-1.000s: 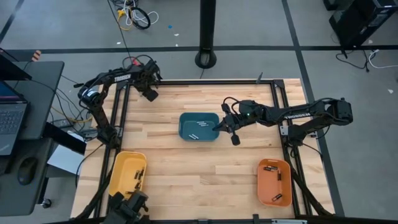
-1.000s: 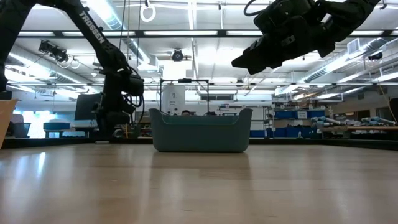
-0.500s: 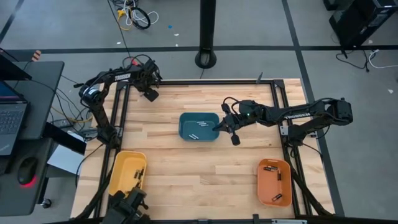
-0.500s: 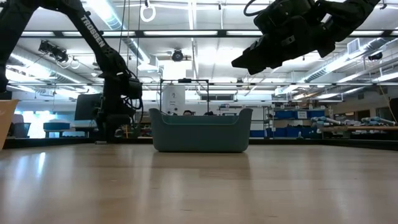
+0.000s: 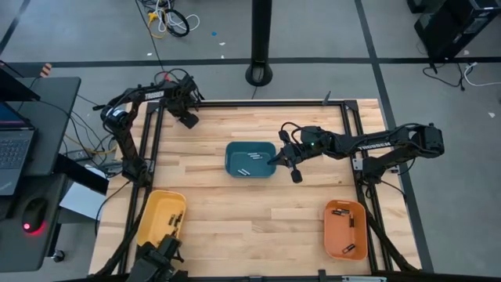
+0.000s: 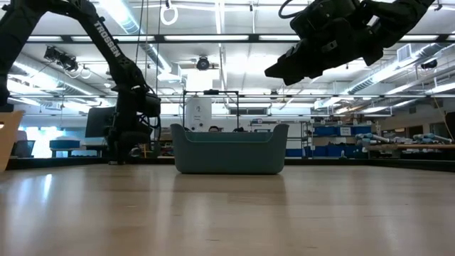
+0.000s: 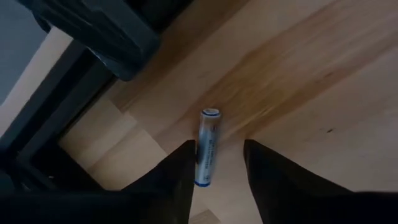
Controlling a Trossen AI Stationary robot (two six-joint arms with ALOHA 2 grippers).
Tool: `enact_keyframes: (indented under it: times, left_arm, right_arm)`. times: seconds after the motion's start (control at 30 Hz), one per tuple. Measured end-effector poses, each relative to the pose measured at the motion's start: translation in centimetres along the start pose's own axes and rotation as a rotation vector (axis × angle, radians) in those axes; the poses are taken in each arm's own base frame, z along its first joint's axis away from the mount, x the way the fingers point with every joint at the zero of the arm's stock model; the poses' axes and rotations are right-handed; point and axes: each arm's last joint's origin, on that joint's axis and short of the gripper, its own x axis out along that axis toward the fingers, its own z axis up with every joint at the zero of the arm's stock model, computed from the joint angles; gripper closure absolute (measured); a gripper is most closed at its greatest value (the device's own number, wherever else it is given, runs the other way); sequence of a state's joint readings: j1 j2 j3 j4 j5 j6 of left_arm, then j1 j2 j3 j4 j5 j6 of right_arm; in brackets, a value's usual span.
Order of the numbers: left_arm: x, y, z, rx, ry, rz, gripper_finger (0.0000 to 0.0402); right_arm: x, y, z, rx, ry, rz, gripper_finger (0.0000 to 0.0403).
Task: Sort batteries
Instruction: Put the silver battery into the blue bin
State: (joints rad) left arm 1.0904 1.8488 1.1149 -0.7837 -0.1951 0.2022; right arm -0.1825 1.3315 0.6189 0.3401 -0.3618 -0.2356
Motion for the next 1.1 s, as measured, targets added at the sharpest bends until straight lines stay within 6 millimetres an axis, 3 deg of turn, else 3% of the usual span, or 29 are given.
enact_keyframes:
  times: [0.53,1.1]
  left_arm:
    - [-0.6,0.3,0.5,0.032,0.020,0.023,0.0382]
    - [-2.2,0.0,0.6,0.059,0.048,0.052,0.0391]
  right_arm:
    - [0.0,0.0,0.0,0.000,-0.001,0.000,0.0393]
    - [0.0,0.0,0.0,-0.001,0.000,0.000,0.0393]
